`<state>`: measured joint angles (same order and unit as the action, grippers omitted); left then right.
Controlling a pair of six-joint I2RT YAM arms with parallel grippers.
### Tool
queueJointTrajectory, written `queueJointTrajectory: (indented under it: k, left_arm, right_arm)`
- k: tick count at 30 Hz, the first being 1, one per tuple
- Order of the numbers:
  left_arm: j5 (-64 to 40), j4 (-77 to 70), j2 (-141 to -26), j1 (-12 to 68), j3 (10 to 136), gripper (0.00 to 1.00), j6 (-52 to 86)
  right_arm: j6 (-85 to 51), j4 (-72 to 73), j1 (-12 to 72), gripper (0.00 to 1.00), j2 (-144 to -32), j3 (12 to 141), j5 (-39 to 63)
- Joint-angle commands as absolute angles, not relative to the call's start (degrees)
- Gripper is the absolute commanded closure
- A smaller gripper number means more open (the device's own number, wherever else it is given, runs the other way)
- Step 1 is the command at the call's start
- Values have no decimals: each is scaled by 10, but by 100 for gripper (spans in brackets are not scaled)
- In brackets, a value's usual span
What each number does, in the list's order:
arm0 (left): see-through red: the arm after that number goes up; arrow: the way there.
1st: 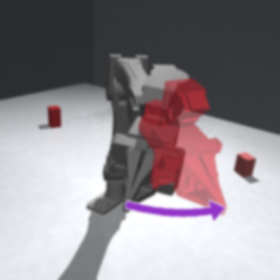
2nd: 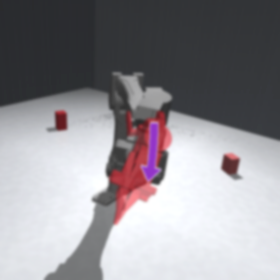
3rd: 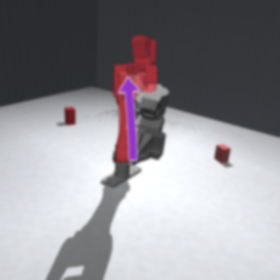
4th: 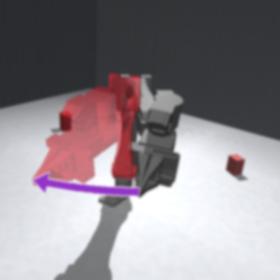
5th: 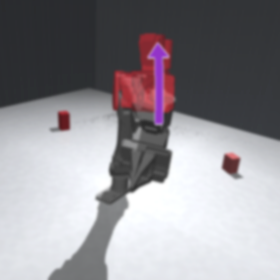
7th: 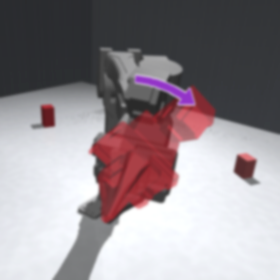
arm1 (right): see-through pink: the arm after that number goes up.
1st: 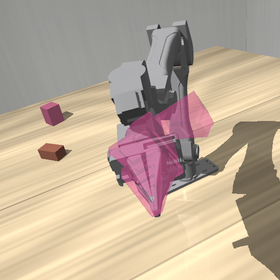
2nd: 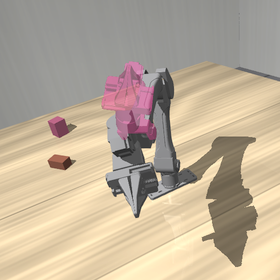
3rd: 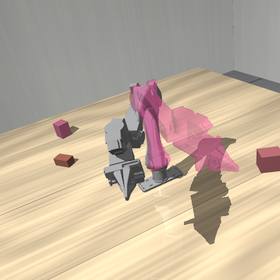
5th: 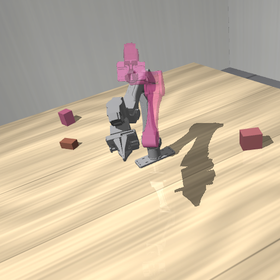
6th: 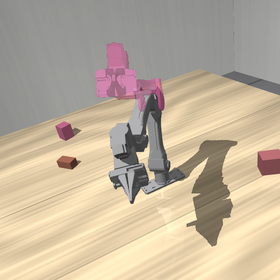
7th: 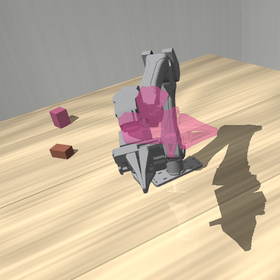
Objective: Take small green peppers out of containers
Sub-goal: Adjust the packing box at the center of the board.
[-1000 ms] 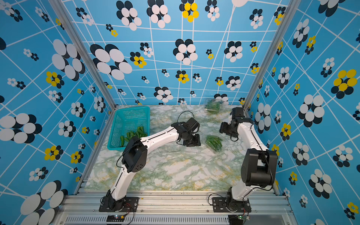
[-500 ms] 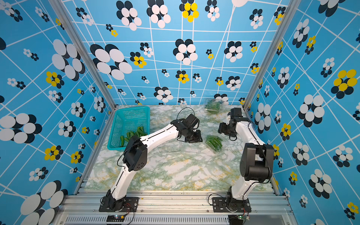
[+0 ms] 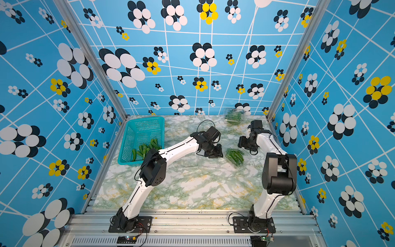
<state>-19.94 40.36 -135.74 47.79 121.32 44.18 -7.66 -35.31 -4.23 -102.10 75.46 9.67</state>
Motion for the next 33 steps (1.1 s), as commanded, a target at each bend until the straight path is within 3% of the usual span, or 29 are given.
queueJointTrajectory:
  k: [1, 26, 33]
  left_arm:
    - [-214, 426, -1391, 468, 1257, 63, 445]
    - [-223, 422, -1423, 442, 1298, 61, 447]
    - [-212, 375, -1362, 435, 1212, 63, 454]
  right_arm:
    - [-68, -347, -38, 34, -1023, 741, 109]
    - [-119, -386, -26, 35, -909, 656, 122]
    - [-113, -384, -27, 34, -917, 690, 100]
